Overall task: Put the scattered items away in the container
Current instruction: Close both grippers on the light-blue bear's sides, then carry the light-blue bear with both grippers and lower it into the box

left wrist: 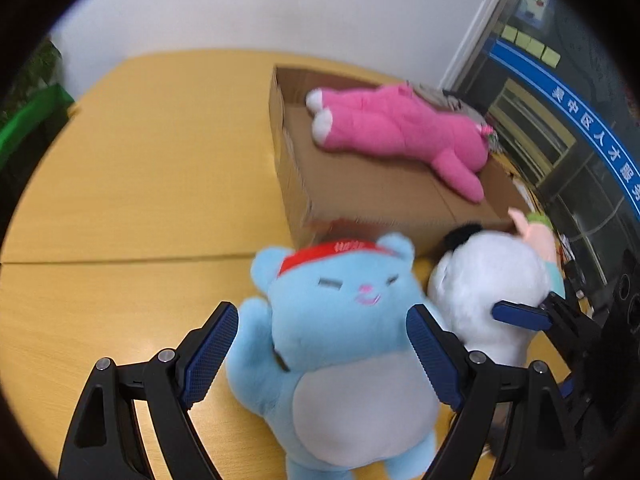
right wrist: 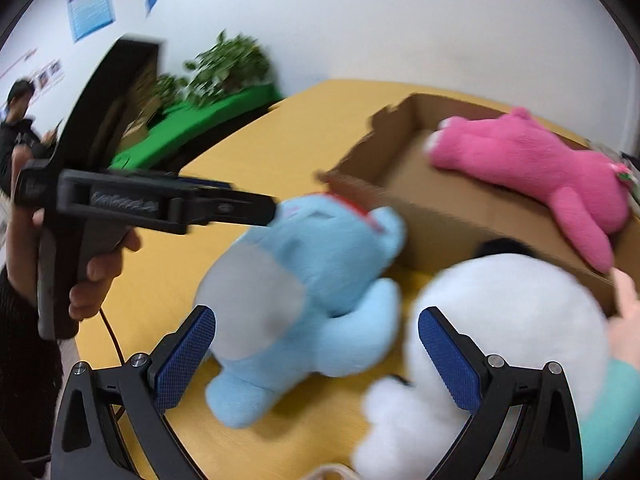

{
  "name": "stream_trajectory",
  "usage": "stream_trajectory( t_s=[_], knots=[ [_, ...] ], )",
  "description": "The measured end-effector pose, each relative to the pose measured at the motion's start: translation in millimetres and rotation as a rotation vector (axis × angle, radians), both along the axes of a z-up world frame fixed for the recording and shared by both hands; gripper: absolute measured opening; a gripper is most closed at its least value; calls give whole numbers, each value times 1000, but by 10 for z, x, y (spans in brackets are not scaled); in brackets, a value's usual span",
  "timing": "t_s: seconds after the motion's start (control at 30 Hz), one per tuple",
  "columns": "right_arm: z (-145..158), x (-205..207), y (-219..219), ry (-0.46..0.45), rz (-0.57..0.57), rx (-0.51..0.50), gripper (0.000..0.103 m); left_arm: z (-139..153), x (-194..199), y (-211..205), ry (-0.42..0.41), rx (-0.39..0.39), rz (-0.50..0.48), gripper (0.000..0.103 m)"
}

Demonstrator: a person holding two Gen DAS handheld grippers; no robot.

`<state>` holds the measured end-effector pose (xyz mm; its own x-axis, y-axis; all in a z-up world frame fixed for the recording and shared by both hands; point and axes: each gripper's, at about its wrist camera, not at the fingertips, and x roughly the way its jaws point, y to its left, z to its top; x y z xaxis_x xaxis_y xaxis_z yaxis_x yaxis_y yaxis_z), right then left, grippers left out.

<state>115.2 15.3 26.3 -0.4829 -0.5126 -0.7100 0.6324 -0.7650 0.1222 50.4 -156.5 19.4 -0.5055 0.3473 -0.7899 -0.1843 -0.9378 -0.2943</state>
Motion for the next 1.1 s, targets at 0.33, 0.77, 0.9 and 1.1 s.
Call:
stream_trajectory(
  t_s=[0.33, 0.77, 0.9, 1.1],
  knots=[
    [-656, 125, -524, 6, 164, 170, 102, -400, -10, 254, -89, 88, -172, 82],
    [-119, 383, -268, 126, 155, 120, 77, 373, 256, 354, 61, 90, -141, 65],
    [510, 322, -103, 247, 136, 107, 77, 1015, 135, 487, 211, 87, -167, 65],
    [1092, -246, 159, 366, 145, 161, 77, 1457, -558, 791, 288, 84, -201, 65]
  ],
)
